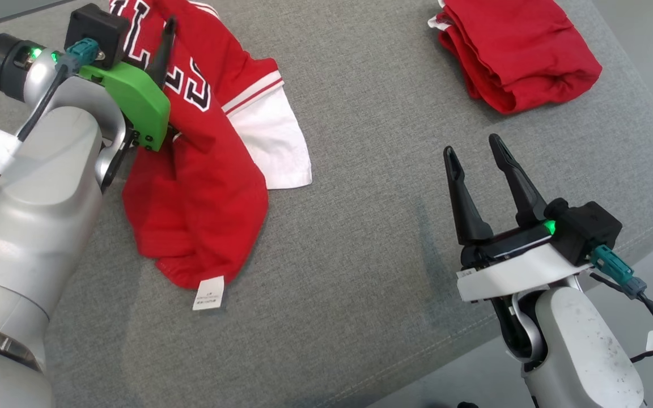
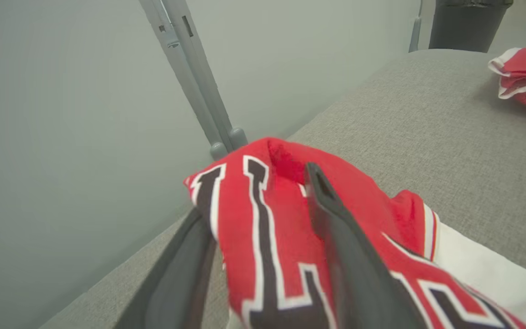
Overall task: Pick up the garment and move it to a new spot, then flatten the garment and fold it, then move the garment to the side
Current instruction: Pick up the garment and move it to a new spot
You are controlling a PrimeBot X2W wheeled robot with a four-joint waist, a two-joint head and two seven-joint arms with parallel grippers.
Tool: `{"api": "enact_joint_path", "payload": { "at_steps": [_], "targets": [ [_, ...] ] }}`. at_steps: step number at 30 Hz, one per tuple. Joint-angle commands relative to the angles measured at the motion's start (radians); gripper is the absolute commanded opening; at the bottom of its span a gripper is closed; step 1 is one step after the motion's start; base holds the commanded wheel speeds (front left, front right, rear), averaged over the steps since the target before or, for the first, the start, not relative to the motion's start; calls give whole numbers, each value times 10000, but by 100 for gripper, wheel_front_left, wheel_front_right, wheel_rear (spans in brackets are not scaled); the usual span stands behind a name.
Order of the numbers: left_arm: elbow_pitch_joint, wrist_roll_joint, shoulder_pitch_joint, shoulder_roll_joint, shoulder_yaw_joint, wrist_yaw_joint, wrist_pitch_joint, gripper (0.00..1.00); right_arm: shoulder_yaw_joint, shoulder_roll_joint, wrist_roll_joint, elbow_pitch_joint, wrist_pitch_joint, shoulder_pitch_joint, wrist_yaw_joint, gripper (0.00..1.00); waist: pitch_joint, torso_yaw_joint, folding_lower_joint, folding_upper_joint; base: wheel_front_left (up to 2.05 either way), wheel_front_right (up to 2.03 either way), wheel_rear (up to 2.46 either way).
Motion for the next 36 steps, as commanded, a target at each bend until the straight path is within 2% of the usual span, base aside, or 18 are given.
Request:
{"api": "enact_joint_path", "payload": {
  "at_steps": [1, 12, 24, 29, 36],
  "targets": [
    [208, -38, -219, -48, 123, 80, -81, 100, 10, -18, 29, 7, -49, -85, 0, 100, -10, 2, 0, 0, 0, 0, 0],
    [154, -602, 320, -426, 1181, -177, -70, 100, -269, -21, -280, 255, -47, 249, 0, 100, -969, 862, 0, 0, 0, 0, 0],
    [-937, -1076, 2405, -470, 2454, -260, -70, 100, -681, -22, -448, 772, -43, 1037, 0, 100, -2455, 1944, 0, 0, 0, 0, 0],
    [-2144, -1103, 3630, -518, 3454, 93, -70, 100, -819, -24, -490, 865, -43, 1280, 0, 100, -2684, 2209, 0, 0, 0, 0, 0],
    [-4463, -256, 6040, -822, 4722, 650, -60, 100, -962, -22, -459, 1262, -43, 1173, 0, 100, -2615, 2588, 0, 0, 0, 0, 0]
  ]
}}
